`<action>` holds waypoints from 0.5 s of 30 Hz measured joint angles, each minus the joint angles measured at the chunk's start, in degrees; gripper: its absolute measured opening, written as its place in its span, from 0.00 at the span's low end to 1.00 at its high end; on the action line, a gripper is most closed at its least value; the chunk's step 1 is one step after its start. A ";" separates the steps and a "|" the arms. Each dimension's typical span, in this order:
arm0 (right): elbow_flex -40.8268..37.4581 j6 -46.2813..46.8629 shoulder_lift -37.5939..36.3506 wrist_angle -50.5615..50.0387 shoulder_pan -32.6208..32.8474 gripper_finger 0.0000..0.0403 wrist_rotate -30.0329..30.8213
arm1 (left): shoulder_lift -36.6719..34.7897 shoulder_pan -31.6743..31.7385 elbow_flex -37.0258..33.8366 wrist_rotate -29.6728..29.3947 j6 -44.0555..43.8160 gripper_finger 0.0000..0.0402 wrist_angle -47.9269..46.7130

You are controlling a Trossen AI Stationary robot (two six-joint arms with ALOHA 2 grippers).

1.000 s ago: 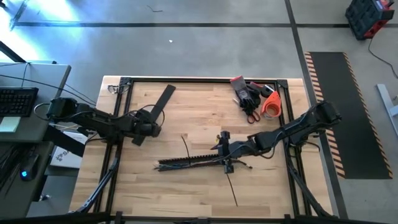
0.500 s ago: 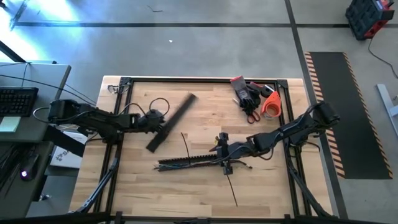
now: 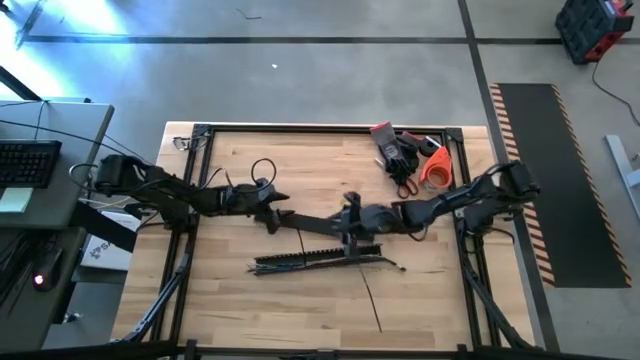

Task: Ziptie cables
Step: Close the black cable duct

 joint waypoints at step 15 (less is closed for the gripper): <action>10.52 -2.10 20.62 1.97 -10.44 0.76 -9.90 | -6.40 -5.76 0.07 -8.79 2.09 0.63 -4.68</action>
